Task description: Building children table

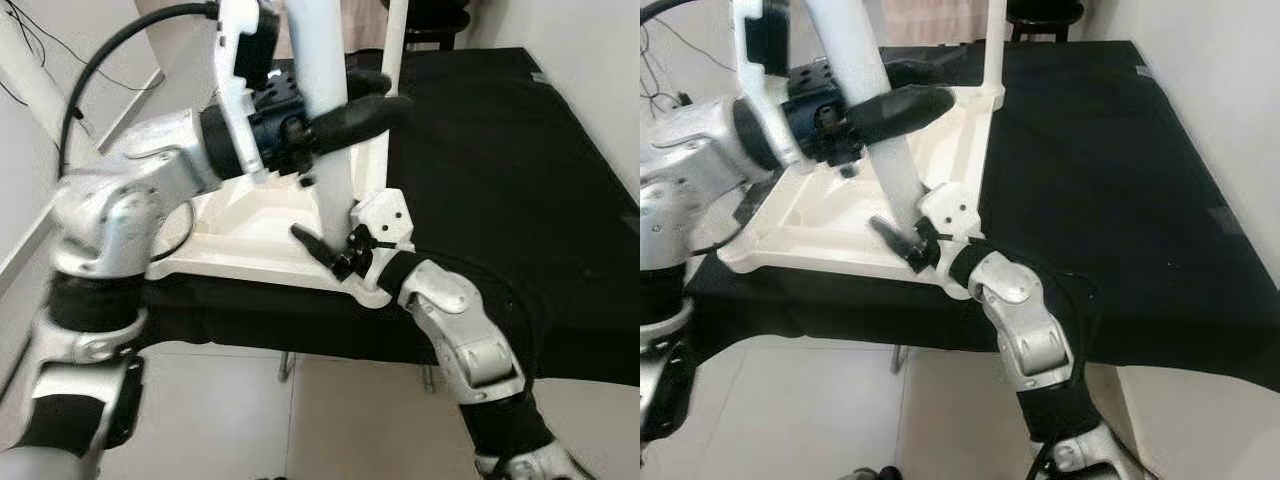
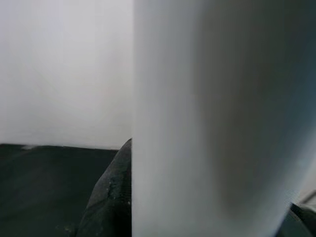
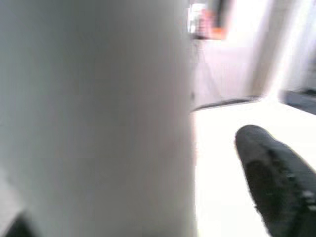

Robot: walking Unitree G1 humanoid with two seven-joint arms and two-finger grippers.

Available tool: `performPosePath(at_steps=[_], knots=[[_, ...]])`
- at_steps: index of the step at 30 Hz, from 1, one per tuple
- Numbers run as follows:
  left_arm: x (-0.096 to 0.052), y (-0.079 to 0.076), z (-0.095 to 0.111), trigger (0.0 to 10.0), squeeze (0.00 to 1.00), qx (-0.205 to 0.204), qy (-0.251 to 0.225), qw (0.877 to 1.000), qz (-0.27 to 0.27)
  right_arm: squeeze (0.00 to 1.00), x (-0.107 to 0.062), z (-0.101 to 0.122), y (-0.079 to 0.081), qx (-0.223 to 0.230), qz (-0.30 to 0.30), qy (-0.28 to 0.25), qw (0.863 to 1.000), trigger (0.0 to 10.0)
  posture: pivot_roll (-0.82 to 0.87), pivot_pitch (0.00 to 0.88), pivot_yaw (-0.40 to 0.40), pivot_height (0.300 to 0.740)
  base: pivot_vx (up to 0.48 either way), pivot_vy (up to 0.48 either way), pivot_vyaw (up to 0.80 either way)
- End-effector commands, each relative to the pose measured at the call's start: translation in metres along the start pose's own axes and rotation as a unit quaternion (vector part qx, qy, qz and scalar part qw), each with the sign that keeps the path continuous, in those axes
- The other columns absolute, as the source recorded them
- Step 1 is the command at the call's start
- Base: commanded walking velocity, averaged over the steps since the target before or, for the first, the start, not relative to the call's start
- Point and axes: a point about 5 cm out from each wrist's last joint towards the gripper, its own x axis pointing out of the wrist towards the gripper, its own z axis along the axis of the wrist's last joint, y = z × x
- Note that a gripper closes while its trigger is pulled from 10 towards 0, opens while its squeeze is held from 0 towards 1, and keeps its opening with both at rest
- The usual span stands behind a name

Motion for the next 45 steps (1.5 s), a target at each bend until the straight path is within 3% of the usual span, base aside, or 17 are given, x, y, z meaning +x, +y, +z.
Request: performPosePath(at_steps=[1, 4, 5, 9, 10, 12, 13, 23, 30, 31, 33, 35, 39, 41, 42, 44, 45], knots=[[0.004, -0.030, -0.003, 0.0, 0.00, -0.043, 0.008, 0.989, -0.144, 1.00, 0.010, 0.018, 0.007, -0.008, 0.082, -0.029, 0.996, 10.0, -0.02, 0.096, 0.058, 0.740, 0.000, 0.000, 0.00], [0.000, -0.032, -0.006, 0.0, 0.00, -0.059, 0.022, 0.980, -0.186, 0.97, 0.011, 0.019, 0.009, -0.005, 0.132, -0.020, 0.991, 10.0, -0.02, 0.093, 0.056, 0.740, 0.000, 0.000, 0.00], [-0.005, -0.032, -0.008, 0.0, 0.00, -0.066, 0.030, 0.972, -0.222, 0.00, 0.012, 0.019, 0.012, -0.009, 0.171, -0.010, 0.985, 10.0, -0.02, 0.091, 0.052, 0.740, 0.000, 0.000, 0.00], [-0.012, -0.030, -0.009, 0.0, 0.00, -0.082, 0.028, 0.954, -0.286, 0.00, 0.014, 0.015, 0.023, 0.011, 0.249, 0.009, 0.968, 10.0, -0.02, 0.091, 0.048, 0.740, 0.000, 0.000, 0.00], [-0.015, -0.031, -0.007, 0.0, 0.00, -0.082, 0.016, 0.948, -0.306, 0.00, 0.015, 0.013, 0.029, 0.021, 0.278, 0.013, 0.960, 6.1, -0.02, 0.091, 0.047, 0.740, 0.000, 0.000, 0.00], [-0.015, -0.031, -0.007, 0.0, 0.00, -0.082, 0.016, 0.948, -0.306, 0.00, 0.015, 0.013, 0.029, 0.021, 0.278, 0.013, 0.960, 6.1, -0.02, 0.091, 0.047, 0.740, 0.000, 0.000, 0.00], [-0.016, -0.032, -0.005, 0.0, 0.00, -0.083, 0.006, 0.944, -0.318, 0.00, 0.015, 0.011, 0.033, 0.030, 0.295, 0.014, 0.955, 0.0, -0.01, 0.092, 0.045, 0.740, 0.000, 0.000, 0.00], [-0.024, -0.039, -0.001, 0.0, 0.00, -0.074, -0.006, 0.943, -0.324, 0.00, 0.017, 0.006, 0.031, 0.074, 0.275, 0.015, 0.958, 0.0, -0.02, 0.101, 0.044, 0.740, 0.000, 0.000, 0.00], [-0.047, -0.041, 0.008, 0.0, 0.00, -0.067, -0.002, 0.943, -0.327, 0.00, 0.017, -0.009, 0.021, 0.085, 0.221, 0.056, 0.970, 0.0, -0.02, 0.108, 0.048, 0.740, 0.000, 0.000, 0.00], [-0.046, -0.036, 0.007, 10.0, 1.00, -0.068, 0.000, 0.951, -0.300, 0.00, 0.018, -0.011, 0.017, 0.084, 0.199, 0.060, 0.975, 0.0, -0.02, 0.111, 0.047, 0.740, 0.000, 0.000, 0.00], [-0.046, -0.036, 0.007, 10.0, 1.00, -0.068, 0.000, 0.951, -0.300, 0.00, 0.018, -0.011, 0.017, 0.084, 0.199, 0.060, 0.975, 0.0, -0.02, 0.111, 0.047, 0.740, 0.000, 0.000, 0.00], [-0.046, -0.025, 0.006, 10.0, 1.00, -0.069, -0.005, 0.966, -0.247, 0.00, 0.019, -0.014, 0.003, 0.085, 0.143, 0.062, 0.984, 0.0, -0.02, 0.120, 0.050, 0.740, 0.000, 0.000, 0.00], [-0.048, -0.021, 0.007, 10.0, 1.00, -0.066, -0.010, 0.973, -0.223, 0.00, 0.019, -0.014, -0.005, 0.085, 0.114, 0.061, 0.988, 0.0, -0.01, 0.121, 0.050, 0.740, 0.000, 0.000, 0.00], [-0.070, -0.016, 0.015, 10.0, 1.00, -0.052, -0.024, 0.987, -0.151, 0.00, 0.013, -0.012, -0.028, 0.089, 0.059, 0.056, 0.993, 0.0, -0.01, 0.137, 0.050, 0.740, 0.000, 0.000, 0.00], [-0.070, -0.016, 0.015, 10.0, 1.00, -0.052, -0.024, 0.987, -0.151, 0.00, 0.013, -0.012, -0.028, 0.089, 0.059, 0.056, 0.993, 0.0, -0.01, 0.137, 0.050, 0.740, 0.000, 0.000, 0.00], [-0.094, -0.017, 0.025, 10.0, 1.00, -0.038, -0.029, 0.994, -0.096, 0.00, 0.003, -0.007, -0.047, 0.087, 0.025, 0.048, 0.995, 0.0, -0.01, 0.153, 0.048, 0.740, 0.000, 0.000, 0.00], [-0.093, -0.019, 0.025, 10.0, 1.00, -0.031, -0.025, 0.996, -0.078, 0.00, -0.001, -0.004, -0.057, 0.084, 0.008, 0.045, 0.995, 0.0, 0.00, 0.162, 0.043, 0.740, 0.000, 0.000, 0.00]])
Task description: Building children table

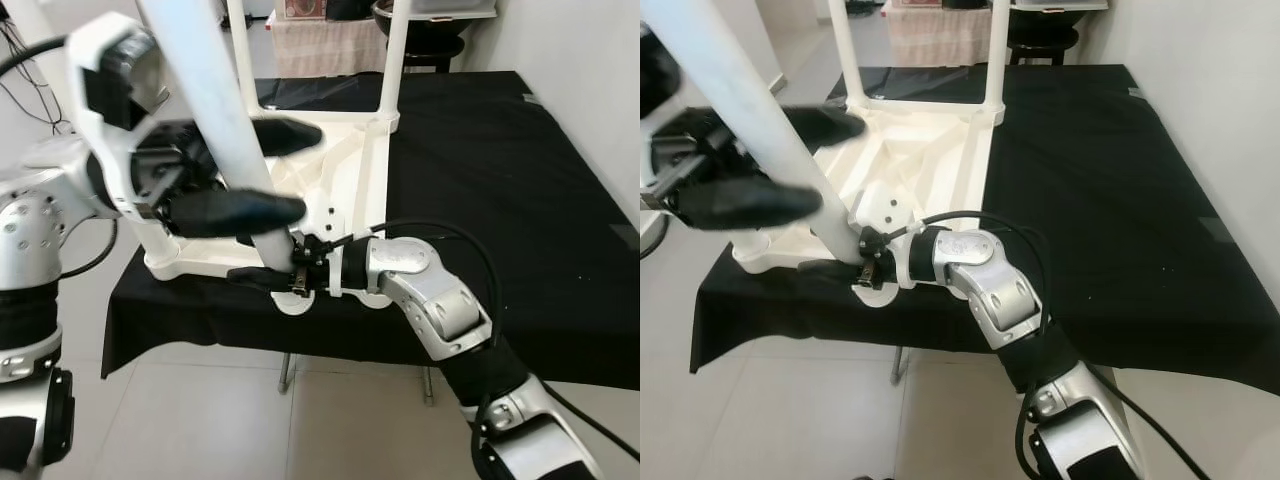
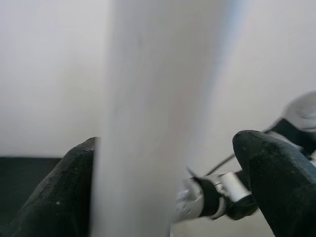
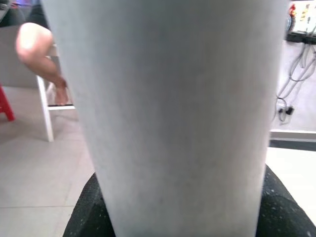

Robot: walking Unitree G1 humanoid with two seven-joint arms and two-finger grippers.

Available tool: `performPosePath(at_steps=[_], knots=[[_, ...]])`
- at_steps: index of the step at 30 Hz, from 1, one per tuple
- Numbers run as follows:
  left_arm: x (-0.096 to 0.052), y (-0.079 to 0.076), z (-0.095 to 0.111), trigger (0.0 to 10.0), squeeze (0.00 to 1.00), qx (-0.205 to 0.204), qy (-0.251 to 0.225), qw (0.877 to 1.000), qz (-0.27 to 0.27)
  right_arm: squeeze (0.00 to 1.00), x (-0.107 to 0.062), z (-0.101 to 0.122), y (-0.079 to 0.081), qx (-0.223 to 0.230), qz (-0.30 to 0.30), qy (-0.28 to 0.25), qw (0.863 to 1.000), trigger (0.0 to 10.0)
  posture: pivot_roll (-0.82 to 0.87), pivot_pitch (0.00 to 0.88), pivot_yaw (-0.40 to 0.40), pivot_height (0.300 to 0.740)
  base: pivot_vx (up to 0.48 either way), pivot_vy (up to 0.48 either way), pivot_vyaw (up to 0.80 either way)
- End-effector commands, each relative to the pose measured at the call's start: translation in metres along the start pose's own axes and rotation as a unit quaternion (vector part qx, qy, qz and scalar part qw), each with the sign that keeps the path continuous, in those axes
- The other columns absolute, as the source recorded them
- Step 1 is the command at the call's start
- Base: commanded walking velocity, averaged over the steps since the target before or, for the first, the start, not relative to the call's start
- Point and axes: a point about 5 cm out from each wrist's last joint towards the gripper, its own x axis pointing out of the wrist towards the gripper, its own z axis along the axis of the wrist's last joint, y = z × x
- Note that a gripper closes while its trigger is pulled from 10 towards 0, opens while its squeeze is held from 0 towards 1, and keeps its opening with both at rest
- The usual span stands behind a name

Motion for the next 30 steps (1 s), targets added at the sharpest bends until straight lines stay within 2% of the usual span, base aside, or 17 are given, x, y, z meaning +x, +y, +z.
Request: performPosePath(at_steps=[1, 5, 8, 10, 11, 13, 15, 16, 17, 18, 19, 20, 23, 24, 27, 28, 30], knots=[[-0.003, -0.017, 0.012, 10.0, 1.00, 0.025, -0.002, 0.999, -0.028, 0.00, -0.056, -0.011, -0.048, 0.080, -0.178, -0.023, 0.981, 0.0, 0.00, 0.162, 0.043, 0.740, 0.000, 0.000, 0.00], [-0.002, -0.019, 0.011, 10.0, 1.00, 0.029, 0.000, 1.000, -0.011, 0.00, -0.064, -0.009, -0.056, 0.078, -0.194, -0.026, 0.977, 0.0, 0.00, 0.167, 0.043, 0.740, 0.000, 0.000, 0.00], [0.000, -0.028, -0.007, 10.0, 1.00, 0.005, 0.015, 1.000, 0.009, 0.00, -0.077, -0.003, -0.070, 0.079, -0.222, -0.039, 0.971, 0.0, 0.01, 0.189, 0.027, 0.740, 0.000, 0.000, 0.00], [0.001, -0.039, -0.034, 10.0, 1.00, -0.035, 0.039, 0.998, 0.026, 0.00, -0.085, 0.002, -0.077, 0.080, -0.233, -0.061, 0.967, 0.0, 0.02, 0.202, 0.024, 0.740, 0.000, 0.000, 0.00], [0.001, -0.039, -0.034, 10.0, 1.00, -0.035, 0.039, 0.998, 0.026, 0.00, -0.085, 0.002, -0.077, 0.080, -0.233, -0.061, 0.967, 0.0, 0.02, 0.202, 0.024, 0.740, 0.000, 0.000, 0.00], [0.009, -0.050, -0.071, 10.0, 1.00, -0.074, 0.076, 0.993, 0.043, 0.00, -0.090, 0.006, -0.076, 0.082, -0.206, -0.086, 0.971, 0.0, 0.02, 0.220, 0.025, 0.740, 0.000, 0.000, 0.00], [0.013, -0.056, -0.086, 10.0, 1.00, -0.088, 0.094, 0.990, 0.054, 0.00, -0.091, 0.009, -0.073, 0.080, -0.181, -0.098, 0.975, 0.0, 0.02, 0.225, 0.026, 0.740, 0.000, 0.000, 0.00], [0.016, -0.060, -0.099, 10.0, 0.97, -0.096, 0.115, 0.987, 0.061, 0.00, -0.093, 0.011, -0.068, 0.077, -0.153, -0.109, 0.979, 10.0, 0.02, 0.232, 0.026, 0.740, 0.000, 0.000, 0.00], [0.016, -0.060, -0.099, 10.0, 0.97, -0.096, 0.115, 0.987, 0.061, 0.00, -0.093, 0.011, -0.068, 0.077, -0.153, -0.109, 0.979, 10.0, 0.02, 0.232, 0.026, 0.740, 0.000, 0.000, 0.00], [0.018, -0.067, -0.116, 10.0, 0.57, -0.110, 0.143, 0.981, 0.073, 0.00, -0.094, 0.013, -0.062, 0.072, -0.119, -0.116, 0.983, 10.0, 0.02, 0.243, 0.026, 0.740, 0.000, 0.000, 0.00], [0.018, -0.067, -0.116, 10.0, 0.57, -0.110, 0.143, 0.981, 0.073, 0.00, -0.094, 0.013, -0.062, 0.072, -0.119, -0.116, 0.983, 10.0, 0.02, 0.243, 0.026, 0.740, 0.000, 0.000, 0.00], [0.018, -0.076, -0.133, 10.0, 0.00, -0.120, 0.171, 0.974, 0.084, 0.00, -0.095, 0.013, -0.057, 0.069, -0.092, -0.117, 0.986, 10.0, 0.02, 0.257, 0.027, 0.740, 0.000, 0.000, 0.00], [0.018, -0.076, -0.133, 10.0, 0.00, -0.120, 0.171, 0.974, 0.084, 0.00, -0.095, 0.013, -0.057, 0.069, -0.092, -0.117, 0.986, 10.0, 0.02, 0.257, 0.027, 0.740, 0.000, 0.000, 0.00], [0.016, -0.085, -0.151, 10.0, 0.00, -0.134, 0.196, 0.966, 0.102, 0.00, -0.094, 0.010, -0.053, 0.068, -0.069, -0.114, 0.989, 10.0, 0.02, 0.268, 0.029, 0.740, 0.000, 0.000, 0.00], [0.016, -0.085, -0.151, 10.0, 0.00, -0.134, 0.196, 0.966, 0.102, 0.00, -0.094, 0.010, -0.053, 0.068, -0.069, -0.114, 0.989, 10.0, 0.02, 0.268, 0.029, 0.740, 0.000, 0.000, 0.00], [0.016, -0.094, -0.169, 10.0, 0.00, -0.144, 0.206, 0.958, 0.138, 0.00, -0.091, 0.005, -0.050, 0.065, -0.050, -0.102, 0.991, 10.0, 0.03, 0.290, 0.036, 0.740, 0.000, 0.000, 0.00], [0.016, -0.094, -0.169, 10.0, 0.00, -0.144, 0.206, 0.958, 0.138, 0.00, -0.091, 0.005, -0.050, 0.065, -0.050, -0.102, 0.991, 10.0, 0.03, 0.290, 0.036, 0.740, 0.000, 0.000, 0.00]])
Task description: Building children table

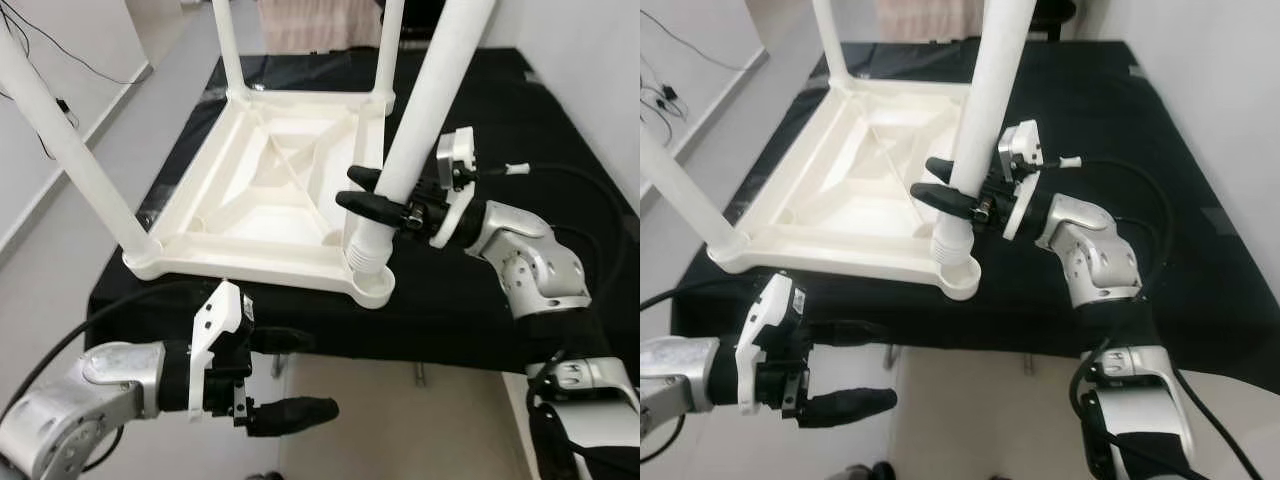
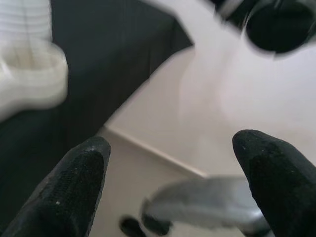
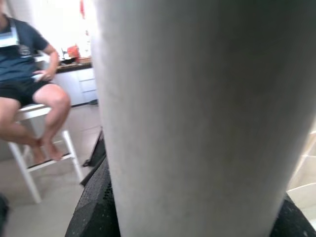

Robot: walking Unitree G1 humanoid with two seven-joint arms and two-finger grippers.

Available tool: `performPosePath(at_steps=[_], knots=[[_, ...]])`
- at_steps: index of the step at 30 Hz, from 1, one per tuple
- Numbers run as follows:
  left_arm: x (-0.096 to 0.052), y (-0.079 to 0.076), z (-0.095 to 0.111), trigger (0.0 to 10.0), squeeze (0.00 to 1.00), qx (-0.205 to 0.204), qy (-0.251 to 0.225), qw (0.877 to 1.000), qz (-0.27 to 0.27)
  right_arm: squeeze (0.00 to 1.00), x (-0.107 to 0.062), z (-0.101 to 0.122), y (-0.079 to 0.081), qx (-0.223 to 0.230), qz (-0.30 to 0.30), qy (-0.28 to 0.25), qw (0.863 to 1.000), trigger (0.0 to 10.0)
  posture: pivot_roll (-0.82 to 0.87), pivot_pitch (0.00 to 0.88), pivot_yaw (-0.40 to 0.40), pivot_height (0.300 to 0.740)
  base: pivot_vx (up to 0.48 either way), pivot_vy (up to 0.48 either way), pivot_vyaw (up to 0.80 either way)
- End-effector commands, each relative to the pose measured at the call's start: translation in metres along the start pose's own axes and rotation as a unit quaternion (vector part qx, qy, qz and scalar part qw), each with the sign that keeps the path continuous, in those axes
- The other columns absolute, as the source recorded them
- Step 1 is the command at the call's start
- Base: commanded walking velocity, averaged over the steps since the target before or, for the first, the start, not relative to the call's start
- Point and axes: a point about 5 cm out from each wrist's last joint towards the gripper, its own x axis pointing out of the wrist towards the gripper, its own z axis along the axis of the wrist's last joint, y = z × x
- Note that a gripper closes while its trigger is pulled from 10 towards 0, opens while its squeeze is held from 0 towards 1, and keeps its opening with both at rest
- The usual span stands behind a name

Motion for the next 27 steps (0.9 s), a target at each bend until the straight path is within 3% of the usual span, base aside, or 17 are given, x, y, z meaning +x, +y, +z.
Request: performPosePath(at_steps=[1, 2, 4, 6, 10, 13, 22, 26, 27], knots=[[0.005, -0.006, -0.015, 10.0, 0.00, 0.004, 0.018, 0.999, 0.035, 0.00, 0.001, -0.005, -0.001, -0.003, 0.011, 0.009, 1.000, 10.0, 0.05, 0.308, 0.045, 0.740, 0.000, 0.000, 0.00], [0.005, -0.006, -0.015, 10.0, 0.00, 0.004, 0.018, 0.999, 0.035, 0.00, 0.001, -0.005, -0.001, -0.003, 0.011, 0.009, 1.000, 10.0, 0.05, 0.308, 0.045, 0.740, 0.000, 0.000, 0.00], [0.005, -0.017, -0.030, 10.0, 0.00, 0.029, 0.015, 0.992, 0.126, 0.00, -0.005, -0.001, -0.010, -0.015, 0.024, 0.020, 0.999, 10.0, 0.06, 0.336, 0.050, 0.740, 0.000, 0.000, 0.00], [0.004, -0.020, -0.031, 10.0, 0.00, 0.043, 0.011, 0.987, 0.152, 0.00, -0.008, 0.003, -0.010, -0.014, 0.040, 0.019, 0.999, 10.0, 0.05, 0.345, 0.050, 0.740, 0.000, 0.000, 0.00], [0.004, -0.023, -0.032, 10.0, 0.00, 0.048, 0.006, 0.985, 0.166, 0.00, -0.009, 0.004, -0.005, -0.011, 0.065, 0.019, 0.998, 10.0, 0.05, 0.355, 0.051, 0.740, 0.000, 0.000, 0.00], [0.005, -0.029, -0.034, 10.0, 0.00, 0.043, -0.004, 0.985, 0.167, 0.00, -0.008, -0.008, 0.007, -0.001, 0.107, 0.038, 0.994, 10.0, 0.06, 0.370, 0.049, 0.740, 0.000, 0.000, 0.00], [0.007, -0.034, -0.036, 10.0, 0.00, 0.076, -0.015, 0.977, 0.197, 0.00, -0.008, -0.010, 0.008, 0.012, 0.141, 0.034, 0.989, 10.0, 0.06, 0.387, 0.047, 0.740, 0.000, 0.000, 0.00], [0.007, -0.035, -0.036, 10.0, 0.00, 0.086, -0.018, 0.974, 0.207, 0.00, -0.008, -0.013, 0.009, 0.005, 0.144, 0.051, 0.988, 10.0, 0.06, 0.394, 0.045, 0.740, 0.000, 0.000, 0.00], [0.008, -0.035, -0.036, 10.0, 0.00, 0.086, -0.019, 0.975, 0.206, 0.00, -0.006, -0.022, 0.012, -0.020, 0.155, 0.089, 0.984, 10.0, 0.07, 0.399, 0.046, 0.740, 0.000, 0.000, 0.00]])
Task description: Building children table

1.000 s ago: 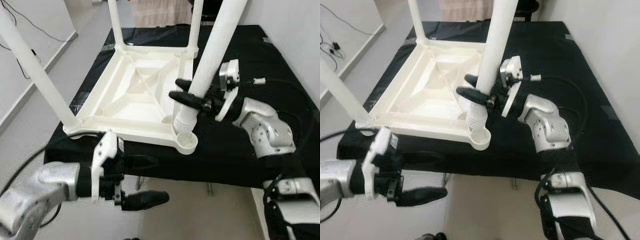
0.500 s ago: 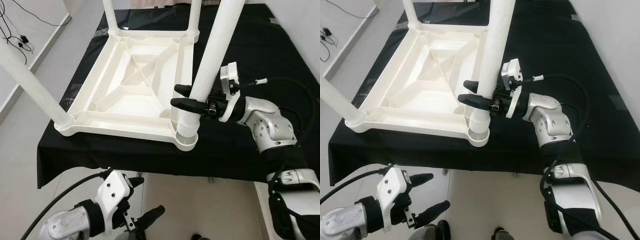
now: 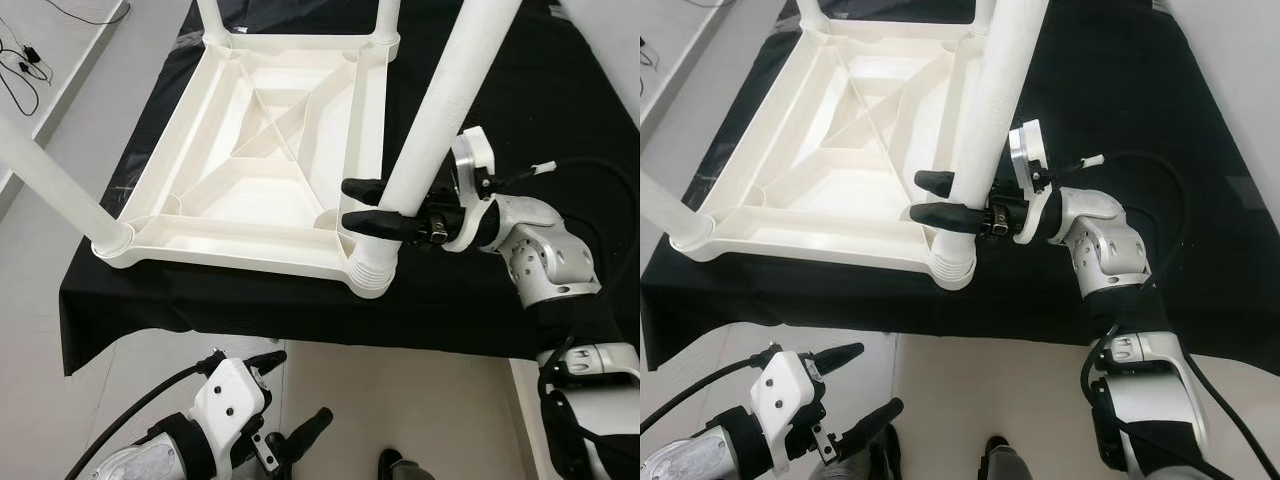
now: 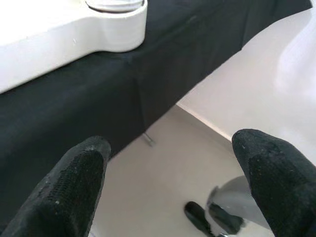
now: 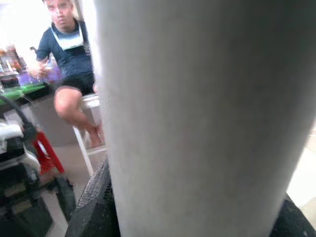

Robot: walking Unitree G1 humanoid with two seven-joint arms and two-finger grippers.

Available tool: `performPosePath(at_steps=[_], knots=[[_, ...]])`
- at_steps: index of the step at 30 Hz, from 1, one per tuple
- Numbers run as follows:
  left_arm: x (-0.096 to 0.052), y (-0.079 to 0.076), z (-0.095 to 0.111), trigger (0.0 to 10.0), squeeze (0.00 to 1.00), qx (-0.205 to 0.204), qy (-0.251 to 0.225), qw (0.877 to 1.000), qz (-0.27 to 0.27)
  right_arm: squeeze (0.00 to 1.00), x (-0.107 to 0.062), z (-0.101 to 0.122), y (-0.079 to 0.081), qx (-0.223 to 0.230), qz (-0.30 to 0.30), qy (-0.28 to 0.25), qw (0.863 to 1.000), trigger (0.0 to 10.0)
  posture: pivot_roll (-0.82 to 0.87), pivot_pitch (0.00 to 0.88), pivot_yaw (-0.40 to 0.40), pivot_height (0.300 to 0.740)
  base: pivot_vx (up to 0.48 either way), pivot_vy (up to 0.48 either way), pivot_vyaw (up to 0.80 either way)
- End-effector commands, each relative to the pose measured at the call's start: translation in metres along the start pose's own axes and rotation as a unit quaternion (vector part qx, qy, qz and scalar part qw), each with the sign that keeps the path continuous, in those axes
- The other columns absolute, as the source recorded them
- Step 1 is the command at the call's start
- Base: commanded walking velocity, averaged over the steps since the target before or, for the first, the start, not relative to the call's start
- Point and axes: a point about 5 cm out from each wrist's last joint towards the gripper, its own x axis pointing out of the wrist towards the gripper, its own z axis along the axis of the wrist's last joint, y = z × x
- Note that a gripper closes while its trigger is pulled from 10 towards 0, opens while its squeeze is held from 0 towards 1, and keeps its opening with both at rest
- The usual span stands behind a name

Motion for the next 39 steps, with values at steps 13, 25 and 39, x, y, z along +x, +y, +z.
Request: performPosePath(at_steps=[13, 25, 39], knots=[[-0.001, -0.008, -0.004, 10.0, 0.00, -0.001, -0.002, 1.000, -0.005, 0.00, 0.015, -0.031, 0.006, -0.030, 0.077, 0.154, 0.985, 10.0, 0.07, 0.402, 0.040, 0.740, 0.000, 0.000, 0.00], [0.000, -0.007, -0.005, 10.0, 0.00, 0.003, -0.004, 1.000, -0.003, 0.00, 0.023, -0.024, 0.006, -0.078, 0.118, 0.180, 0.974, 10.0, 0.07, 0.403, 0.031, 0.740, 0.000, 0.000, 0.00], [0.002, -0.007, -0.007, 10.0, 0.00, 0.004, -0.003, 1.000, 0.001, 0.00, 0.028, -0.066, 0.009, -0.030, -0.268, 0.224, 0.936, 10.0, 0.04, 0.393, -0.013, 0.740, 0.000, 0.000, 0.00]])
